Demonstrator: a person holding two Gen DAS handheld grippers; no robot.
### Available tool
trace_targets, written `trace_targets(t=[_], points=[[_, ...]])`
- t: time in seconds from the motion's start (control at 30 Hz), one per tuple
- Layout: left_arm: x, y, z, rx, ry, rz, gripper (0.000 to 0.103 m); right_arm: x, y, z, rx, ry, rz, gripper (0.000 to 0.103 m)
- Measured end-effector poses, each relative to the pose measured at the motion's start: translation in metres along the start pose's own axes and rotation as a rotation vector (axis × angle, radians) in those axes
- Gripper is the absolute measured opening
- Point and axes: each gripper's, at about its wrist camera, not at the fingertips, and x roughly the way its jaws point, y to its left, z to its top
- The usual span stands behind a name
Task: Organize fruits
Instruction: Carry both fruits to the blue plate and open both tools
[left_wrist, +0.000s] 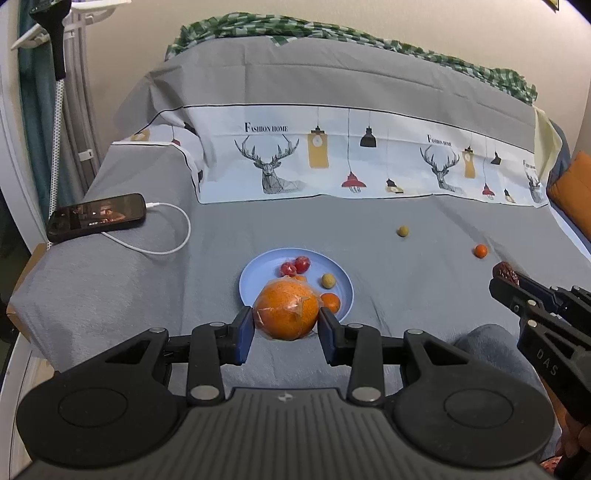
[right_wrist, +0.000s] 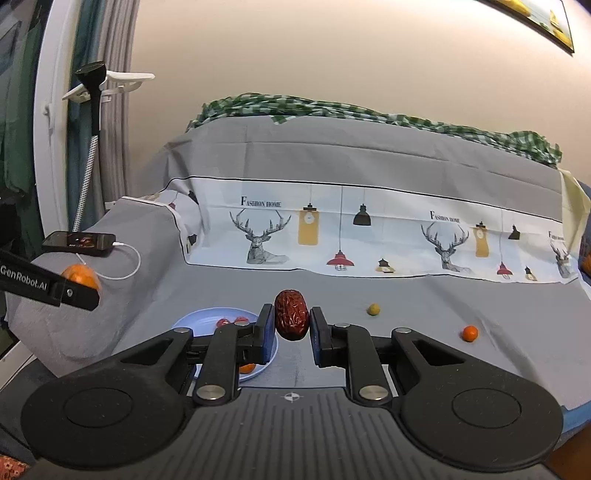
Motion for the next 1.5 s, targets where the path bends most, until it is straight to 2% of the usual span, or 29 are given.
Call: trace_targets(t=[0.27,0.9,1.27,1.5], points=[[0.006,-0.001,0.001,0.003,0.014,0.005,0.041,0.007,-0.001,-0.002,0.005,0.029,0.003,0.021],[0.048,0.021,0.015,-0.035,0.075,0.026,0.041,0.045,0.005,-0.008,-0.018,0.133,0.032,0.021],[0.092,0.044,0.034,-0.074,0.124,0.054,0.041,0.088,0.018,-0.002,-0.053,0.187,0.069,0.021],[0.136,0.055,0.043,-0.092,0.184,0.055,0.041,0.135,0.036,0.004,-0.058,0.231,0.142,0.021]])
